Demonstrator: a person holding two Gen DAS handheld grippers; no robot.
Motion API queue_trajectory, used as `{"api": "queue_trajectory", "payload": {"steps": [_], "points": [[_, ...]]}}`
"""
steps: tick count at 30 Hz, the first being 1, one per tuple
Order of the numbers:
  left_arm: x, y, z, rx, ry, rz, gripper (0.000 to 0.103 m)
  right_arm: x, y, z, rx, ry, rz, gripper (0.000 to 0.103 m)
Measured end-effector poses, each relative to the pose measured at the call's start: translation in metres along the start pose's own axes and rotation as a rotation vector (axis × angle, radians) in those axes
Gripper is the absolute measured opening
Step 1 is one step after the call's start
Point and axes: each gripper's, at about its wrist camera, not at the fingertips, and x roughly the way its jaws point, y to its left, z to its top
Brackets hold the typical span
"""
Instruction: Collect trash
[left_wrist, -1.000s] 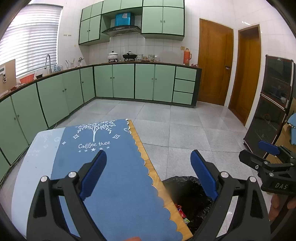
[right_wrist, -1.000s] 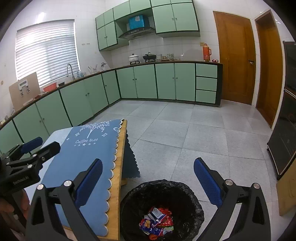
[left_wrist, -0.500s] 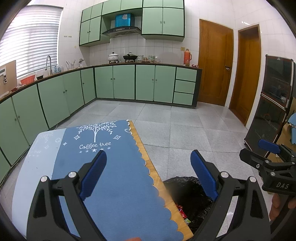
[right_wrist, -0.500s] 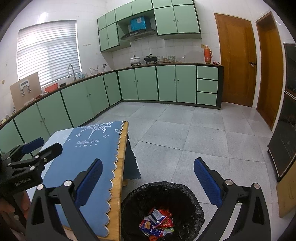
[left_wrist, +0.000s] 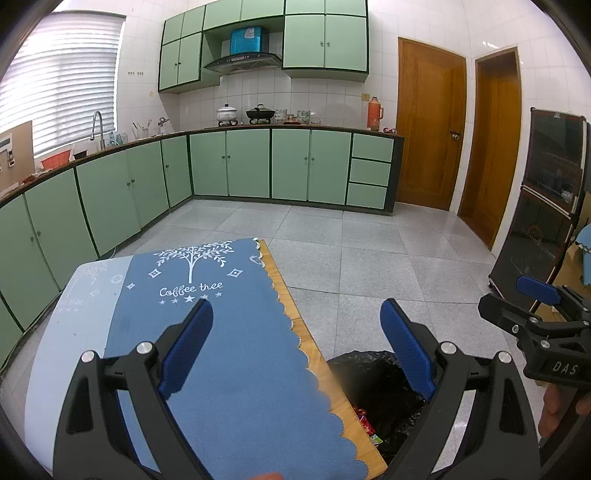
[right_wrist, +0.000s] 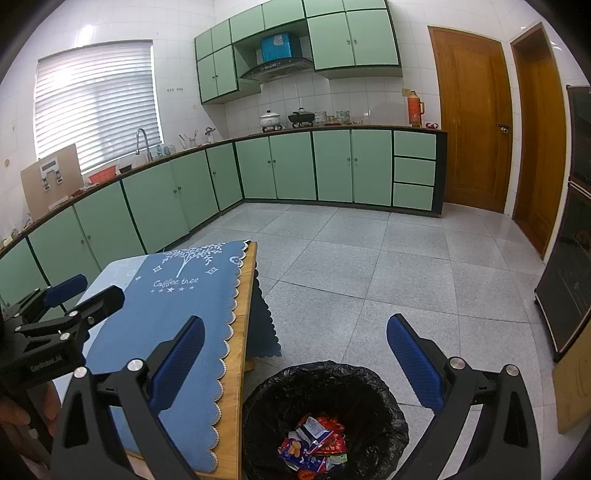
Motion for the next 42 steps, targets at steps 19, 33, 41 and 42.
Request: {"api": "queue_trajectory", "payload": {"steps": [19,33,41,42], "points": [[0.0001,0.0001,-0.0015,0.002,0.001,0.000,0.089,-0.0005,0.0001,0.0011,-0.002,0.003,0.000,0.097],[-0.0002,0.0005,-0.0019,0.003,0.000,0.003,0.089,0.0024,0.0001,-0.0007,-0.006,0.007,-0.002,0.097],[0.0012,0.0020,-0.0032,0.001,0.006,0.002,0.089,0.0039,-0.0005,-0.0015,-0.004,0.008,-0.002,0.097],[0.0014,0.0019,-0.0033,0.000,0.007,0.002,0.089,0.0042,-0.0001,-0.0021,-0.004,0.008,-0.002,0.097]]}}
